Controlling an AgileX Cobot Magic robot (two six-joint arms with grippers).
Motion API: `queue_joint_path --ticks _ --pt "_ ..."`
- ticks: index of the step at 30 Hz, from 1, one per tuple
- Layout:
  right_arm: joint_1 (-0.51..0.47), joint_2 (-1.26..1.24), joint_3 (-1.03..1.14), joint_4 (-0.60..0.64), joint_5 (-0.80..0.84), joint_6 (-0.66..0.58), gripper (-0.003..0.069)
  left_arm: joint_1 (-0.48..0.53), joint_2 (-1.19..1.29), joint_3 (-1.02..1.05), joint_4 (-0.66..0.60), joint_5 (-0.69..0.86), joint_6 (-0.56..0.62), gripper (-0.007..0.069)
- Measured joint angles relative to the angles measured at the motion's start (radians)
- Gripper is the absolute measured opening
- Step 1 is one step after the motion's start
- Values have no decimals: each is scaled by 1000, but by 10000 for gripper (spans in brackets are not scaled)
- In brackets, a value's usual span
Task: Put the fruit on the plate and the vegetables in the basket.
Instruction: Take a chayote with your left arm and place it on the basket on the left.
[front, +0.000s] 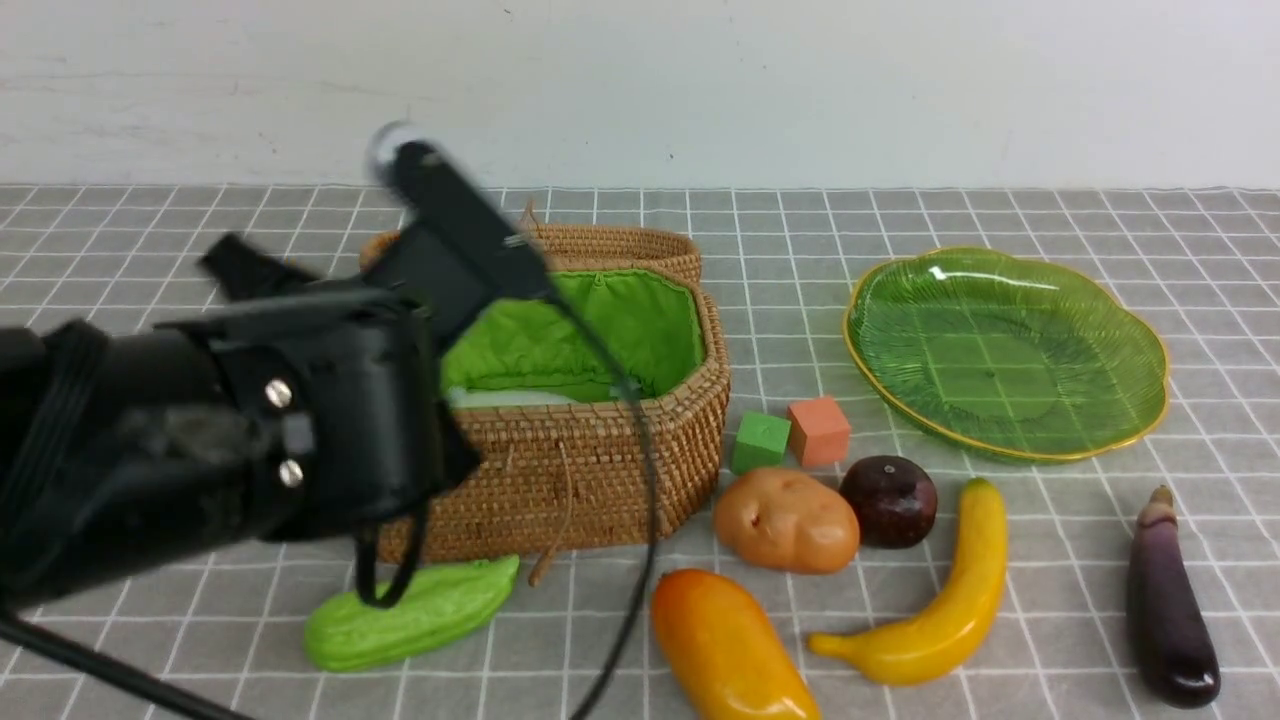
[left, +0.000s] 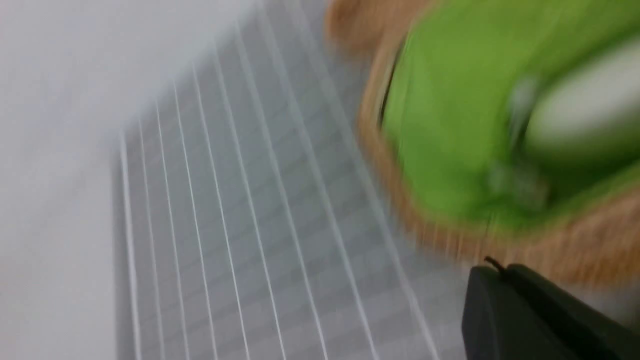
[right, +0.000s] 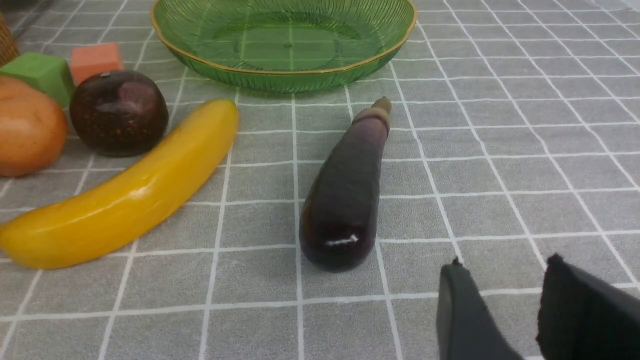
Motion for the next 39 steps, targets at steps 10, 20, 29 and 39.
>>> queue_joint_path --ticks 10,20,29,39 --pt "0 0 0 0 0 0 241 271 -154 56 -817 -152 629 -13" --pt "0 0 0 0 0 0 241 402 -75 58 -1016 -197 811 24" --pt "0 0 0 0 0 0 241 340 112 58 -932 -265 829 452" --pt "0 0 0 0 0 0 241 337 230 55 -941 -253 963 603"
